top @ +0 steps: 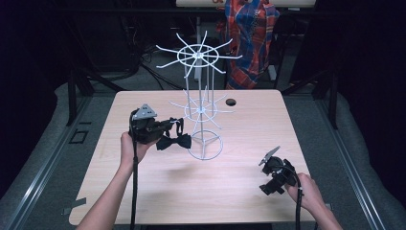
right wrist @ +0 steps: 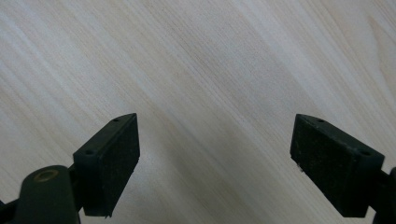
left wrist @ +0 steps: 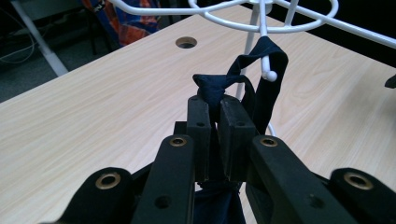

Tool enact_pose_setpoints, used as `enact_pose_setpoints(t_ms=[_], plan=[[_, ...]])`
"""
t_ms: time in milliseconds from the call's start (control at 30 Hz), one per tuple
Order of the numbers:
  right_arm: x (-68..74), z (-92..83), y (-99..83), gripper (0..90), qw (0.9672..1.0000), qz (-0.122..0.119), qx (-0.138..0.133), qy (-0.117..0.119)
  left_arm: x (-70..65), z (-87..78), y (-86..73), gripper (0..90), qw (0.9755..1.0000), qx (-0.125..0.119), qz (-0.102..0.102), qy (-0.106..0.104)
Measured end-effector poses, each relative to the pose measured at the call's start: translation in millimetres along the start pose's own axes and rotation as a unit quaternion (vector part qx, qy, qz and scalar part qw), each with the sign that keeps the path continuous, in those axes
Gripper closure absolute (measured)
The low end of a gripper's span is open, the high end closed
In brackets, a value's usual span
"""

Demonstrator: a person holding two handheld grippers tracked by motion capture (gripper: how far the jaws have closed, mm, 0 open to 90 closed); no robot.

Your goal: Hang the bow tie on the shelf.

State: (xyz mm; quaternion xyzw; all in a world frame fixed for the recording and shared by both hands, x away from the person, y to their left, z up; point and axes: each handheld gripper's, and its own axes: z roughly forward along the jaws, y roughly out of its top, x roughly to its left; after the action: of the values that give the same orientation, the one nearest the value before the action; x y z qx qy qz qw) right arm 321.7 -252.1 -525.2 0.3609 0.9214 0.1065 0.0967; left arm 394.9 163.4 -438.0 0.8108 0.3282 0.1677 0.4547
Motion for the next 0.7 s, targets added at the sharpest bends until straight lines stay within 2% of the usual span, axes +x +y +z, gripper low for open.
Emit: enact_pose_setpoints(t_ms=[200,433,500,567,700], plan=[[0.0,-0.1,0.0,15.4,1.0,0.0,-0.001,0.0,-4.4,9.2,0.4,83.7,0.9999,0.003,0.008,-0.009],[-0.1,0.1,-0.1,15.4,1.0,-0.001,0.003,-0.002,-3.7,14.2,-2.1,83.7,0.9998,0.005,0.001,-0.018],[0.1,0.3,-0.2,15.4,1.0,0.001,0.002,-0.002,-3.1,16.2,-2.7,83.6,0.9997,0.002,-0.006,-0.025],[-0.2,1.1,-0.1,15.4,1.0,0.001,0.0,0.001,-0.7,19.5,-4.3,83.6,0.9986,-0.01,-0.016,-0.049],[0.0,0.6,0.1,15.4,1.0,0.002,-0.002,-0.002,1.4,26.6,-7.1,83.5,0.997,-0.015,-0.036,-0.067]])
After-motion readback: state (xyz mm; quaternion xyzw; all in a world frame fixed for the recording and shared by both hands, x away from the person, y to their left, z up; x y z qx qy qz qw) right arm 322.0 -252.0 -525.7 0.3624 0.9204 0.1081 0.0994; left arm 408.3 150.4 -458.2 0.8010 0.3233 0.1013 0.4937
